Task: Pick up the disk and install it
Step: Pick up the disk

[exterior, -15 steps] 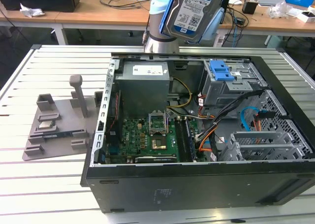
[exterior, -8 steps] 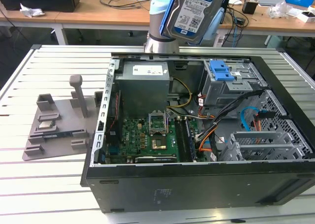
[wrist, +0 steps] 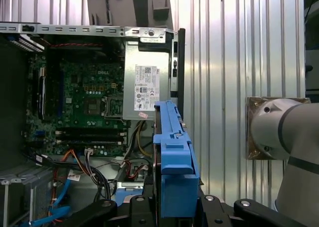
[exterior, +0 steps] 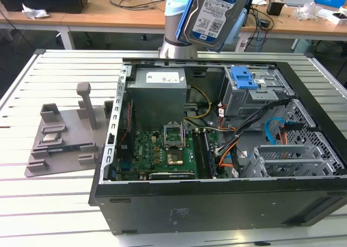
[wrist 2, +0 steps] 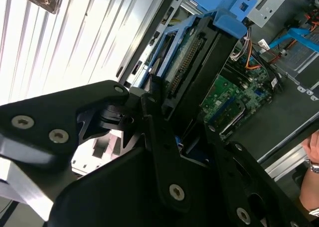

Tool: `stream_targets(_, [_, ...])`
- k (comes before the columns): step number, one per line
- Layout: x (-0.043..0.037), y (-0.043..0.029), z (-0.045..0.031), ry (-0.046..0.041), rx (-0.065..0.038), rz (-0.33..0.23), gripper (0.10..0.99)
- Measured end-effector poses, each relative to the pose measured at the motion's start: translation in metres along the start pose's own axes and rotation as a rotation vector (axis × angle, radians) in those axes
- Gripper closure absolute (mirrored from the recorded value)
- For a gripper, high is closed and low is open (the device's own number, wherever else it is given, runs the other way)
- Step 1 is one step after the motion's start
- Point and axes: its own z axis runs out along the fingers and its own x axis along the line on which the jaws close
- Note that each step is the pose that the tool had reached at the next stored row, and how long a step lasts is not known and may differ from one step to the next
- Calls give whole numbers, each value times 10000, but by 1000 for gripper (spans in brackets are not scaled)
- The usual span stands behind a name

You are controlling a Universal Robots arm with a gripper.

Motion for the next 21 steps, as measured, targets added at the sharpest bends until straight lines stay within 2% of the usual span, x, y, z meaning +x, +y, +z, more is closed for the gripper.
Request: stream_targets(21, [137,1,3,1,0,0,722])
